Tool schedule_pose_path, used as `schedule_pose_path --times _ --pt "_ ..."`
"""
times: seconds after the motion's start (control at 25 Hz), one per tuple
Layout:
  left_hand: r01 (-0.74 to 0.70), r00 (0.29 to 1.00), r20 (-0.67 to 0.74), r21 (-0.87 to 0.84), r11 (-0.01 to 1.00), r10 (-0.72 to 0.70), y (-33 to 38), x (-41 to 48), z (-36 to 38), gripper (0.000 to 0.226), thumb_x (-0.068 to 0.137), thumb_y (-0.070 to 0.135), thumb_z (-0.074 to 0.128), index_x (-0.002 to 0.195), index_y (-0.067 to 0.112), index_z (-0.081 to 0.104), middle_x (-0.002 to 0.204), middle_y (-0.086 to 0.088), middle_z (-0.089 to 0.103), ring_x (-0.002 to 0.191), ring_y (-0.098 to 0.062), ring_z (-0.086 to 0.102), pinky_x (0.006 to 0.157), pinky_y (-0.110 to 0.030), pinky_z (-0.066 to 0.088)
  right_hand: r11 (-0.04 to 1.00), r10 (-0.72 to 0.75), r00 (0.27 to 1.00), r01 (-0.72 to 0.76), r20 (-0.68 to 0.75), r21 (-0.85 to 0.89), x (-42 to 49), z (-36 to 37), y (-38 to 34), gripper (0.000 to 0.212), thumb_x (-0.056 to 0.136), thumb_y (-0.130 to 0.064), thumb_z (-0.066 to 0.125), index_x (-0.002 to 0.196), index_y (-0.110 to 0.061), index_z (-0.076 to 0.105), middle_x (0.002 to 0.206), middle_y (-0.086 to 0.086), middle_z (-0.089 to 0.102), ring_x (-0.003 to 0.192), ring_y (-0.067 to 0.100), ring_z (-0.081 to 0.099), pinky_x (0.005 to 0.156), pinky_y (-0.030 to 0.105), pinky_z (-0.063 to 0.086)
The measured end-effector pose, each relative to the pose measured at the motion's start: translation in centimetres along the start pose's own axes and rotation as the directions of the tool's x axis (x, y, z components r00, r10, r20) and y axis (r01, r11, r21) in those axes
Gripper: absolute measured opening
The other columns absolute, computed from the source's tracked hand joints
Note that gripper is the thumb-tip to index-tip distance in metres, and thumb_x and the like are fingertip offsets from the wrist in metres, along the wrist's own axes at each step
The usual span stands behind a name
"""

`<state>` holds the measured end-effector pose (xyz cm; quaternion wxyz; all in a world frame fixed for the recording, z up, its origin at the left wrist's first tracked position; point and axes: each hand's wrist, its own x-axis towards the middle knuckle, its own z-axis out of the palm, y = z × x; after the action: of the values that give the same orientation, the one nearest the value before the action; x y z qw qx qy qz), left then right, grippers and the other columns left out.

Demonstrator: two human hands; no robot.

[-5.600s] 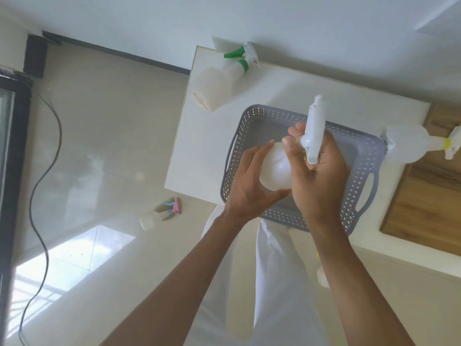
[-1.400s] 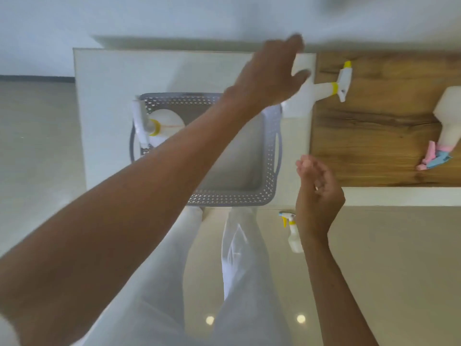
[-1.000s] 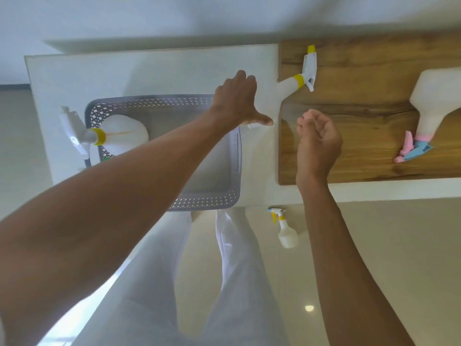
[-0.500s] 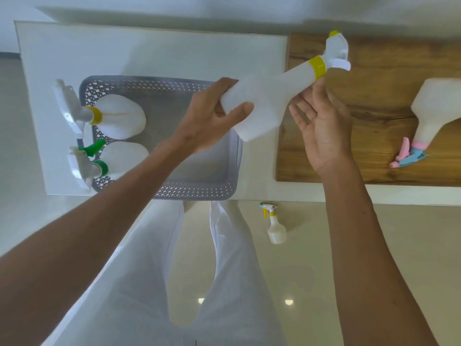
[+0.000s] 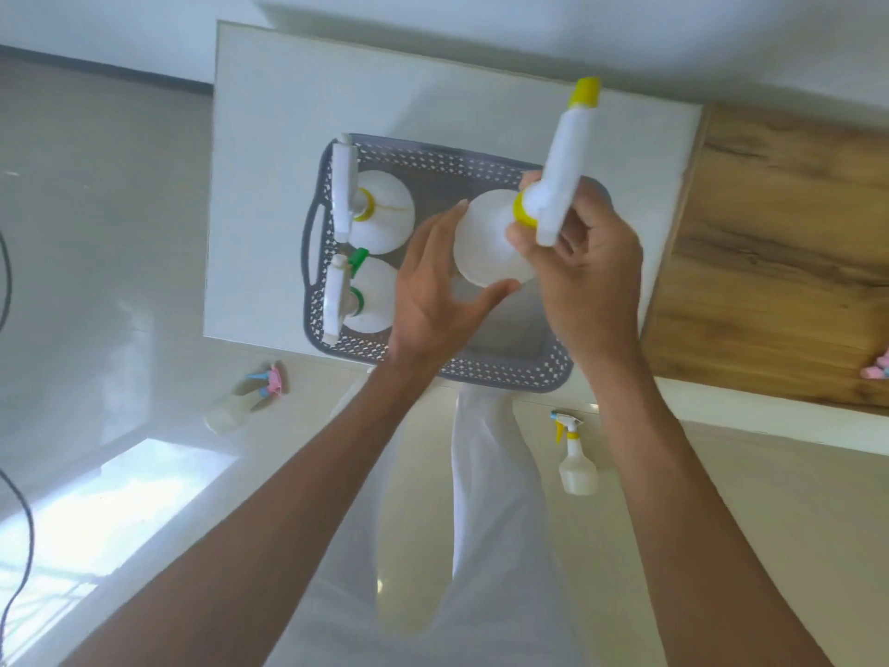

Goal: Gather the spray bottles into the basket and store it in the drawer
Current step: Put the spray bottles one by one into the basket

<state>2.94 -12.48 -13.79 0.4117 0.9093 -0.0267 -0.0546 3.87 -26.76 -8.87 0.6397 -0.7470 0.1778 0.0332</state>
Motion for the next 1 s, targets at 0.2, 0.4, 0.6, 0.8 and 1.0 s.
schedule_pose_path --times 0.2,0.4,0.6,0.8,1.0 --pt "0.171 0.982 -0.061 -0.108 0.979 -0.178 -1.4 0.0 1.0 0.07 0.081 0.026 0.077 0.134 -0.012 0.05 0.131 -0.026 0.061 0.122 -0.039 0.059 0.101 -0.042 0.05 0.93 -0.155 0.988 0.139 -0.02 -0.34 -0.6 4.3 2.4 0.028 0.088 0.007 0.071 0.115 0.003 0.07 0.115 0.007 0.07 0.108 0.026 0.069 0.091 0.047 0.059" --pt "0.285 0.956 0.09 -0.065 0.956 -0.279 -3.9 1.5 1.5 0.078 0.083 0.017 0.078 0.148 0.001 0.038 0.149 -0.013 0.049 0.142 -0.026 0.042 0.113 -0.028 0.033 0.949 -0.07 0.991 0.032 -0.11 -0.313 0.2 5.7 4.2 0.026 0.088 0.005 0.073 0.113 0.003 0.07 0.114 0.005 0.069 0.11 0.022 0.068 0.096 0.047 0.058" --pt "0.291 0.942 0.174 -0.001 0.957 -0.286 -4.9 2.1 1.8 0.076 0.09 0.016 0.07 0.154 0.009 0.029 0.159 -0.007 0.037 0.149 -0.02 0.029 0.115 -0.025 0.024 0.927 -0.087 0.986 0.028 -0.143 -0.374 0.1 6.4 4.3 0.029 0.088 -0.006 0.077 0.117 -0.002 0.071 0.112 -0.002 0.065 0.109 0.019 0.068 0.095 0.041 0.06" --pt "0.286 0.93 0.235 0.016 0.958 -0.281 -5.4 2.8 2.1 0.076 0.093 0.014 0.067 0.155 0.01 0.024 0.162 -0.007 0.031 0.151 -0.019 0.023 0.116 -0.022 0.019 0.908 -0.127 0.977 0.045 -0.172 -0.417 0.3 6.8 4.1 0.029 0.087 -0.003 0.077 0.116 -0.003 0.073 0.112 -0.006 0.064 0.105 0.02 0.069 0.095 0.041 0.06" --pt "0.259 0.932 0.272 -0.031 0.965 -0.241 -5.2 1.9 1.7 0.078 0.094 0.012 0.064 0.156 0.004 0.018 0.164 -0.012 0.024 0.153 -0.023 0.019 0.11 -0.005 0.013 0.924 -0.048 0.979 -0.03 -0.196 -0.38 0.0 6.8 4.3 0.038 0.083 -0.005 0.081 0.12 -0.004 0.07 0.121 0.009 0.07 0.111 0.021 0.066 0.098 0.042 0.057"
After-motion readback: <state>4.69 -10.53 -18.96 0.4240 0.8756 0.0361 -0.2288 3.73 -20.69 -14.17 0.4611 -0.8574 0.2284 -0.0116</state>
